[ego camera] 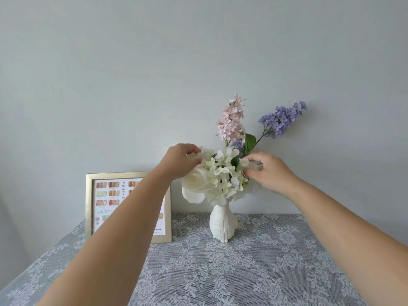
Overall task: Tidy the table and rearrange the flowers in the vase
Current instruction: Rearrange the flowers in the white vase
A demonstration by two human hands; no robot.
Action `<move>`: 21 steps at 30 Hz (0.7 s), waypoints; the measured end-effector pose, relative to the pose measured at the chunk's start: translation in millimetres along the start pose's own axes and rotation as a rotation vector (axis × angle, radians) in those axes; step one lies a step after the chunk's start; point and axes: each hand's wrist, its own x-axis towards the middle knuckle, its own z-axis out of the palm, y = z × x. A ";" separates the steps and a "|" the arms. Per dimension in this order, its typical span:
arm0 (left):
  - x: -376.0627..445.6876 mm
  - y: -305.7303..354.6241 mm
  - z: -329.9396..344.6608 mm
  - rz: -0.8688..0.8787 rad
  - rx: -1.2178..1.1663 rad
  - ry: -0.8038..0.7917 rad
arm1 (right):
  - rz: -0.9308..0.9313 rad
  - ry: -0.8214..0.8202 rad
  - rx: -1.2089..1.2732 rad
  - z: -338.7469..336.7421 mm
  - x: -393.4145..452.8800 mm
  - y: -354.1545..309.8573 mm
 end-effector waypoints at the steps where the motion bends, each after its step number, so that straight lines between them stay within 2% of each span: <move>1: 0.0 -1.3 -0.6 0.001 -0.005 -0.006 | -0.004 0.003 0.007 0.5 -0.2 -0.4; 6: -0.8 -1.4 -11.7 -0.015 0.016 -0.050 | 0.002 -0.004 0.016 -0.4 -0.7 -4.6; 9: -5.2 -9.2 -23.9 -0.144 -0.303 -0.069 | 0.041 0.000 0.016 -4.0 -3.5 -4.2; 11: -7.5 -22.9 -29.1 -0.302 -0.455 0.056 | 0.067 0.001 0.023 -7.0 -4.8 -2.5; 13: -10.5 -39.8 -28.2 -0.415 -0.282 0.130 | 0.067 0.005 0.003 -9.7 -4.5 -1.2; 15: -14.8 -52.1 -20.5 -0.469 -0.076 0.052 | 0.066 0.010 -0.018 -12.8 -4.0 -0.1; 17: -15.5 -60.5 -13.6 -0.488 -0.047 -0.014 | 0.069 0.004 -0.036 -13.4 -3.6 -0.3; 19: -12.2 -64.4 -10.2 -0.440 -0.015 0.000 | 0.071 0.002 -0.054 -13.4 -4.1 -0.6; 21: -6.1 -66.4 -6.5 -0.317 0.204 0.048 | 0.065 0.002 -0.057 -13.3 -3.9 0.0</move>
